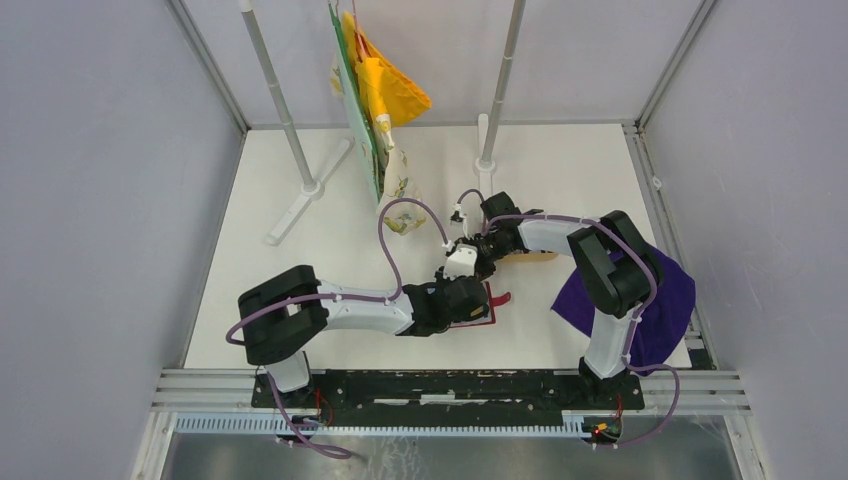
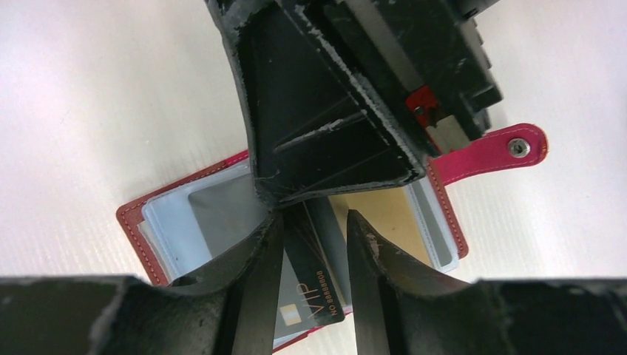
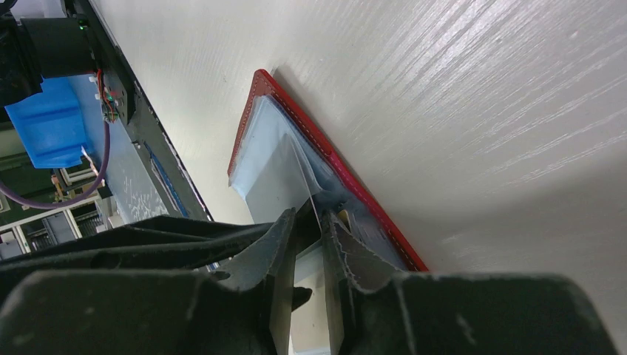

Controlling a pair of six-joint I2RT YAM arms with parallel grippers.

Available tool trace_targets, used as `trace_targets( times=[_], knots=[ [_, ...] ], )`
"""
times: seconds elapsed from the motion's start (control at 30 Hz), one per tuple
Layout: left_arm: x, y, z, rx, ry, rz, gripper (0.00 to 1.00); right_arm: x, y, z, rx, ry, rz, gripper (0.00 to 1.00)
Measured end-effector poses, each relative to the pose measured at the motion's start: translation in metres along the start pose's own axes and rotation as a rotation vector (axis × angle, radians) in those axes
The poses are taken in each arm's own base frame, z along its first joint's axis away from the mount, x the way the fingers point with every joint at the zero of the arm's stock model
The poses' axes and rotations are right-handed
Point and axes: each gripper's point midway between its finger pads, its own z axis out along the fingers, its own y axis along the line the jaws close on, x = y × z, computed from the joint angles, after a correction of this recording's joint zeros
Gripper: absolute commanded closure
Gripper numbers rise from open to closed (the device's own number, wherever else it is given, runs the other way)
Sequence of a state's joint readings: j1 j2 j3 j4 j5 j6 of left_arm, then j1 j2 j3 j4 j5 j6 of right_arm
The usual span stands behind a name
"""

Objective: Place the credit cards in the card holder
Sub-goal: Insert the credit card into the card holder.

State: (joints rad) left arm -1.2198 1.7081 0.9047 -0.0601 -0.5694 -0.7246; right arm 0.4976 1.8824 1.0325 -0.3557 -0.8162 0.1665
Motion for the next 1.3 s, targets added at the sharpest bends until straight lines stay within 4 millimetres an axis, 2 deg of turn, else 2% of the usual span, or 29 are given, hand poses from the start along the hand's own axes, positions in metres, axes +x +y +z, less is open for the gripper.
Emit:
trace_targets(
  times=[0.37,0.63,0.8,1.3],
  knots=[
    [0.002,0.005,-0.002,-0.018,0.006,-0.004,0.56,0.0,0.002,0.0,-0.018,0.002,-0.019,0.68],
    [-0.01,-0.018,-0.01,0.099,-0.011,-0.055,0.71,0.001,0.004,0.001,-0.023,0.006,-0.028,0.67],
    [-0.009,-0.021,-0.009,0.109,-0.004,-0.054,0.78,0.001,0.004,0.001,-0.023,0.006,-0.029,0.67],
    [0.002,-0.009,0.008,0.029,0.033,-0.023,0.77,0.001,0.004,0.001,-0.024,0.006,-0.03,0.66]
  ],
)
